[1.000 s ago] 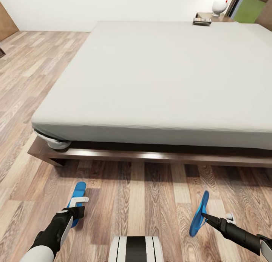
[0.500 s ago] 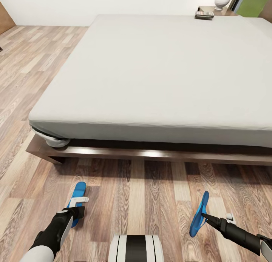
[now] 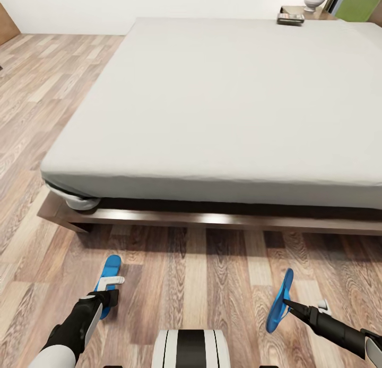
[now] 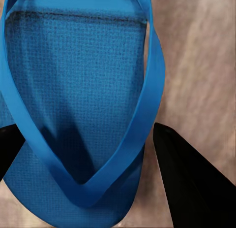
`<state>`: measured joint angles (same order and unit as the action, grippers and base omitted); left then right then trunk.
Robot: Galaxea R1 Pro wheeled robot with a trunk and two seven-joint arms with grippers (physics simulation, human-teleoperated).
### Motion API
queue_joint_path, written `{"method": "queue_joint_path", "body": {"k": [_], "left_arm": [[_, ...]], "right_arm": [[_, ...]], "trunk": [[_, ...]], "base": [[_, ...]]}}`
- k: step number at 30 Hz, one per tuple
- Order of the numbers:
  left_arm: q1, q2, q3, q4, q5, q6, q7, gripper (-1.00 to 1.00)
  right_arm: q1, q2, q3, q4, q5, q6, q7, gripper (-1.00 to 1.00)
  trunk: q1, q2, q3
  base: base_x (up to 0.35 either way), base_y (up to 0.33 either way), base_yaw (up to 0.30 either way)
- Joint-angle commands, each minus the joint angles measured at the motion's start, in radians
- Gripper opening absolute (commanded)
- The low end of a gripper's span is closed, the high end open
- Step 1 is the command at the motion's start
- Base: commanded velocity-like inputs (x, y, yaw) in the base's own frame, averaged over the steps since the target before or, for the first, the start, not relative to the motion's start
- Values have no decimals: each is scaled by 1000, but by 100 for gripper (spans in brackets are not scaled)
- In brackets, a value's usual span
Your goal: In the bedroom, move the book from the bed onto either nightstand, and place the two sandals side by side next to the bed.
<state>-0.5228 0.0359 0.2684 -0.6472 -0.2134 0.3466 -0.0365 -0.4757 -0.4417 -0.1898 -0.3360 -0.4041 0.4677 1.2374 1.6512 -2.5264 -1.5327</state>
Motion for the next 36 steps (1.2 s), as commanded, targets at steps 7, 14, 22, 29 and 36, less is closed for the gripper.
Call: {"method": "queue_joint_path", "body": {"k": [7, 14, 22, 29, 36], "left_arm": [[-1, -1, 3, -2, -9, 3, -5, -100], [0, -1, 4, -2, -9, 3, -5, -100], [0, -1, 5, -2, -9, 3, -5, -100], [0, -1, 5, -2, -9, 3, -5, -100], [0, -1, 5, -2, -9, 3, -5, -100]], "right_arm": [[0, 0, -2, 0, -2, 9, 2, -100], [-1, 0, -2, 0, -2, 9, 2, -100], [0, 0, -2, 0, -2, 9, 2, -100], [-1, 0, -2, 0, -2, 9, 2, -100], [-1, 0, -2, 0, -2, 9, 2, -100]], "trunk": [[0, 0, -1], [0, 0, -1], [0, 0, -1], [2, -1, -16], [2, -1, -16]], "base": [[23, 26, 0], [79, 127, 0], [4, 5, 0], [0, 0, 0], [0, 0, 0]]}}
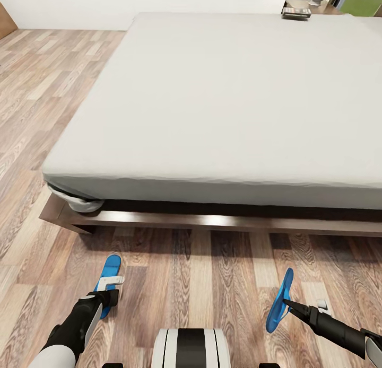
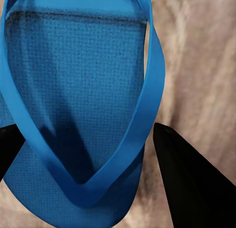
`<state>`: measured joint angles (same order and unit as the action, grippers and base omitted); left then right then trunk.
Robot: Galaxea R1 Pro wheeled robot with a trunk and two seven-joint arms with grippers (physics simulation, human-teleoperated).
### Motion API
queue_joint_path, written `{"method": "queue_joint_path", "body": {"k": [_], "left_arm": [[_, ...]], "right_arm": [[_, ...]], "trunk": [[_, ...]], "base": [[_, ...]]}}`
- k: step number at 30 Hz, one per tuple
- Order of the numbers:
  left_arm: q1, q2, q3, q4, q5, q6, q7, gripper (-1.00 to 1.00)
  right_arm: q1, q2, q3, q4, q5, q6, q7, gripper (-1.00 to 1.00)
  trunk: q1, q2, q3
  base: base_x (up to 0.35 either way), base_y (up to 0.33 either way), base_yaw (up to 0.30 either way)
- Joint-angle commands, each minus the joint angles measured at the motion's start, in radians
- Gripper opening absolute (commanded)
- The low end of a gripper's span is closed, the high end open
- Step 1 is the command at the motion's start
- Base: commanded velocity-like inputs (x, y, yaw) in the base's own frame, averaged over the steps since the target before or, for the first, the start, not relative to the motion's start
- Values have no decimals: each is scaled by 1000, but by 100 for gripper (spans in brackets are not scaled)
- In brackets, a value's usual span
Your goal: In the bedroom, move the book from the bed onto either nightstand, and place the two sandals side by side next to the bed.
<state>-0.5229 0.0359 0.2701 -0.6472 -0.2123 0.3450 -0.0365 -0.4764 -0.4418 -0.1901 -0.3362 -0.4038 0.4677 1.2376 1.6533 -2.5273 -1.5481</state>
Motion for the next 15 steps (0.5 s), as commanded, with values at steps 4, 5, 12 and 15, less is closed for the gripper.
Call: {"method": "queue_joint_path", "body": {"k": [4, 5, 12, 15], "left_arm": [[0, -1, 3, -2, -10, 5, -5, -100], [-1, -1, 3, -2, -10, 5, -5, -100], [0, -1, 3, -2, -10, 5, -5, -100], [0, -1, 3, -2, -10, 5, -5, -100]], "right_arm": [[0, 0, -2, 0, -3, 9, 2, -100], [0, 0, -2, 0, -3, 9, 2, -100], [0, 0, -2, 0, -3, 9, 2, -100], [0, 0, -2, 0, -3, 9, 2, -100]], "trunk": [[0, 0, -1], [0, 0, -4], [1, -1, -12], [1, -1, -12]], "base": [[0, 0, 0], [0, 0, 0], [0, 0, 0], [0, 0, 0]]}}
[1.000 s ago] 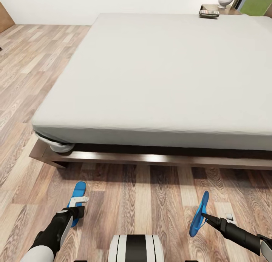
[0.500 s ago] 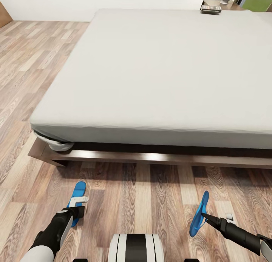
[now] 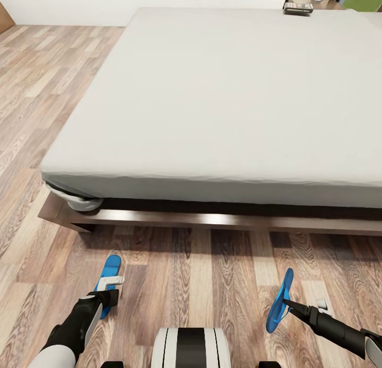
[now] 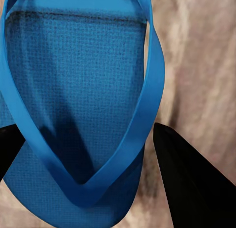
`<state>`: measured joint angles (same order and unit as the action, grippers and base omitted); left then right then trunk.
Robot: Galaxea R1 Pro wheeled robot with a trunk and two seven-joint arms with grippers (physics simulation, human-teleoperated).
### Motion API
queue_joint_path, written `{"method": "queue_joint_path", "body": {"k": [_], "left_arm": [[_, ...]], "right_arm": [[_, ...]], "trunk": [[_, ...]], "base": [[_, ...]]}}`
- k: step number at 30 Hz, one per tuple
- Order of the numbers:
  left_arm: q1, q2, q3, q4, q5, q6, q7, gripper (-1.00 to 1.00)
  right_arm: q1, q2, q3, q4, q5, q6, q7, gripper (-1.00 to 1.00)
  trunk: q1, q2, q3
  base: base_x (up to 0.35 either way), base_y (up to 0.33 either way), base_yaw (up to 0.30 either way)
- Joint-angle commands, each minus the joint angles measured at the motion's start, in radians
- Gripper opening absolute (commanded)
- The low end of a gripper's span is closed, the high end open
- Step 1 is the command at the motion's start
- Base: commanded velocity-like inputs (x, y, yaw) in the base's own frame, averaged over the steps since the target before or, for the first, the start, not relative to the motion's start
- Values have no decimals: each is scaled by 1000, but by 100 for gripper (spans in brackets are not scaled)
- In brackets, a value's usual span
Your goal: In the bedroom, move the book from the bed onto either nightstand, and place the two sandals side by side next to the bed.
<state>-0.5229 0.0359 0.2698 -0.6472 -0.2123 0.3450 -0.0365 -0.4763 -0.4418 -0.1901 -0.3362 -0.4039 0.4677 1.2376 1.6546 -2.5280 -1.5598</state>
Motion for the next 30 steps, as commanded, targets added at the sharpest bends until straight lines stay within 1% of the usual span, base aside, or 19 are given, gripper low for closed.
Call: {"method": "queue_joint_path", "body": {"k": [1, 8, 11, 24, 27, 30], "left_arm": [[0, -1, 3, -2, -10, 5, -5, -100], [0, -1, 3, -2, -10, 5, -5, -100], [0, -1, 2, -2, -10, 5, -5, -100], [0, -1, 2, -2, -10, 5, -5, -100], [0, -1, 2, -2, -10, 5, -5, -100], [0, -1, 2, -2, -10, 5, -5, -100]], "right_arm": [[0, 0, -2, 0, -3, 9, 2, -100], [0, 0, -2, 0, -3, 9, 2, -100], [0, 0, -2, 0, -3, 9, 2, -100], [0, 0, -2, 0, -3, 9, 2, -100], [0, 0, -2, 0, -3, 9, 2, -100], [0, 0, -2, 0, -3, 9, 2, -100]], "trunk": [[0, 0, -1], [0, 0, -1], [1, -1, -12], [1, -1, -12], [3, -2, -24], [3, -2, -24]], "base": [[0, 0, 0], [0, 0, 0], [0, 0, 0], [0, 0, 0], [0, 0, 0], [0, 0, 0]]}}
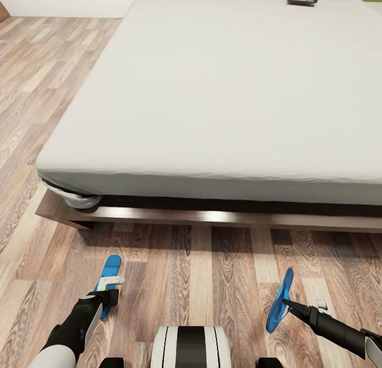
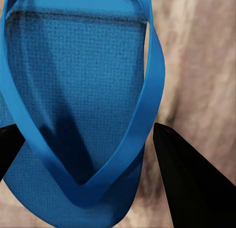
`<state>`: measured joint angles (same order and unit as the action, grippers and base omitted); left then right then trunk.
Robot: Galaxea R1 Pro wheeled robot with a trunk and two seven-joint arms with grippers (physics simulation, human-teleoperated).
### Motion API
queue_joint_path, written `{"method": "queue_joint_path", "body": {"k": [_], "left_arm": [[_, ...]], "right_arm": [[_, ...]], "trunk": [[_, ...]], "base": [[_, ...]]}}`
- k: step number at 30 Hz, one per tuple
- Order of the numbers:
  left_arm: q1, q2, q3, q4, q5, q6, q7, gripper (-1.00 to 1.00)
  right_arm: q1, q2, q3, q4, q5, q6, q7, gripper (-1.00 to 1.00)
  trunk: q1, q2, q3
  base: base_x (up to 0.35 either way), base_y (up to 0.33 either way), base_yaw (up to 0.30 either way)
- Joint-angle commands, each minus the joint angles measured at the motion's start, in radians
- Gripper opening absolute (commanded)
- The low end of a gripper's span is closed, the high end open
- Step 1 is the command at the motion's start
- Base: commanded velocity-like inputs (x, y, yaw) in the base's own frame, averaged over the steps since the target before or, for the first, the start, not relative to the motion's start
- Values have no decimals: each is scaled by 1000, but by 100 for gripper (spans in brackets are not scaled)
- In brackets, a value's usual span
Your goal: In the bedroom, move the book from the bed onto either nightstand, and place the two sandals side by side next to the bed.
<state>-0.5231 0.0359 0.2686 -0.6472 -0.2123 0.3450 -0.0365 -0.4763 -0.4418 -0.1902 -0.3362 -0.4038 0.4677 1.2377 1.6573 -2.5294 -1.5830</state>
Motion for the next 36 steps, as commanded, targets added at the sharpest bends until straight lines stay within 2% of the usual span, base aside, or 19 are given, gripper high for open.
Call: {"method": "queue_joint_path", "body": {"k": [1, 12, 21, 36], "left_arm": [[0, -1, 3, -2, -10, 5, -5, -100], [0, -1, 3, -2, -10, 4, -5, -100], [0, 1, 6, 1, -8, -72, -6, -100], [0, 2, 8, 3, -7, -77, -8, -100]], "right_arm": [[0, 0, -2, 0, -3, 9, 2, -100], [0, 0, -2, 0, -3, 9, 2, -100], [0, 0, -2, 0, -3, 9, 2, -100], [0, 0, -2, 0, -3, 9, 2, -100]], "trunk": [[0, 0, -1], [0, 0, -1], [0, 0, -1], [0, 0, -1]], "base": [[0, 0, 0], [0, 0, 0], [0, 0, 0], [0, 0, 0]]}}
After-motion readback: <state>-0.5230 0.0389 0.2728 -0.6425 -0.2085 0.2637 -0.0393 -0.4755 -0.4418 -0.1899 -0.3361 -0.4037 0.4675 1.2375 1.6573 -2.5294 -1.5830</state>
